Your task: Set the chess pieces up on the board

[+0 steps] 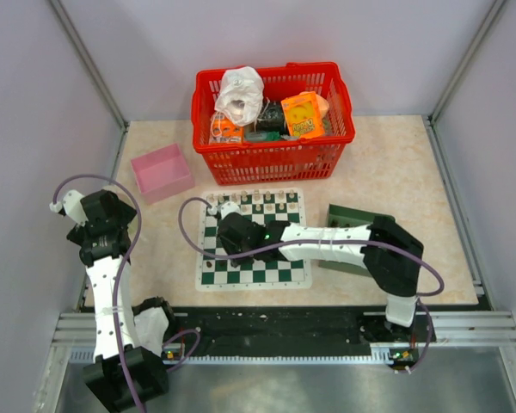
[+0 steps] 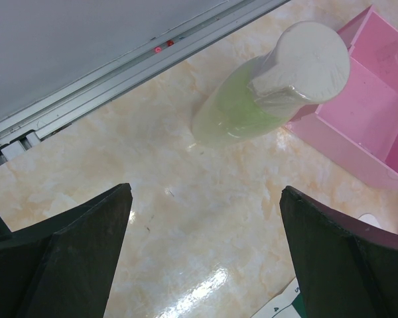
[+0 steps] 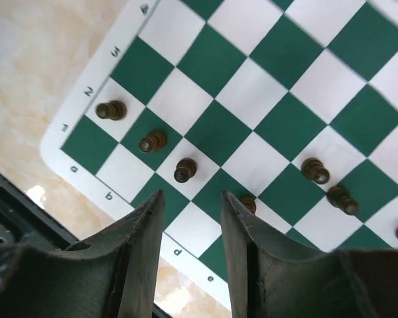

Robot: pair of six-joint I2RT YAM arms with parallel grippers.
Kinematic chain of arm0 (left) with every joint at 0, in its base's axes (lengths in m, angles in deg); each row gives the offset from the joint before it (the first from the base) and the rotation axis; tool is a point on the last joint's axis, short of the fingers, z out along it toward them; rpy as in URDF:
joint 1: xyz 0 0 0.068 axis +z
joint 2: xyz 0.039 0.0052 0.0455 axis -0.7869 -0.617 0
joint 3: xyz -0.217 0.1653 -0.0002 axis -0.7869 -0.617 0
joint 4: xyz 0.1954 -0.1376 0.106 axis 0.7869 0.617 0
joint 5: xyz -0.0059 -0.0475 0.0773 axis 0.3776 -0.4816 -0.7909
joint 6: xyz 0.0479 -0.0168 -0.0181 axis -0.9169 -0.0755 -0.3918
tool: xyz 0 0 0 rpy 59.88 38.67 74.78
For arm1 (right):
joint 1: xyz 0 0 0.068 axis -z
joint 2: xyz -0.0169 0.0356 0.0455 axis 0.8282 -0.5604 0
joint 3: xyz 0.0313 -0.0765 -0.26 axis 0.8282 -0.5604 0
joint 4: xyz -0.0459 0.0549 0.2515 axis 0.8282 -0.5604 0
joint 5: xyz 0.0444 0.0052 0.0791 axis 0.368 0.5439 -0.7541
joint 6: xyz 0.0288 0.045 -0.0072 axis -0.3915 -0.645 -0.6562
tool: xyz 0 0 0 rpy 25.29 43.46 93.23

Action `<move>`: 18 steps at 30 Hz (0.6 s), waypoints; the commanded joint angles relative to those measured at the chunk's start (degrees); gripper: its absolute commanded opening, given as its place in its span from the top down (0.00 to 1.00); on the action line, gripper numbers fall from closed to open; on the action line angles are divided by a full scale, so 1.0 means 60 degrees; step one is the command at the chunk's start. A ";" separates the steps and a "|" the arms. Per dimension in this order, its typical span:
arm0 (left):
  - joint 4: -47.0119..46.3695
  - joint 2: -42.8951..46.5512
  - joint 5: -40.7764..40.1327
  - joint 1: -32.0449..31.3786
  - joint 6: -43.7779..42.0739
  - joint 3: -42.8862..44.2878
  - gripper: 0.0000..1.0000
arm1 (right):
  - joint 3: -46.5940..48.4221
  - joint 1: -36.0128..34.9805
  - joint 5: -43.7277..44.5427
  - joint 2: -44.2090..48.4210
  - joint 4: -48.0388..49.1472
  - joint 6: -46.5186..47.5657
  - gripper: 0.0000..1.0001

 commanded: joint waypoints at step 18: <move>-0.0177 0.0077 0.0002 0.0057 0.0027 0.0067 0.01 | -0.1028 0.0567 -0.0105 0.0471 0.0155 -0.0464 0.61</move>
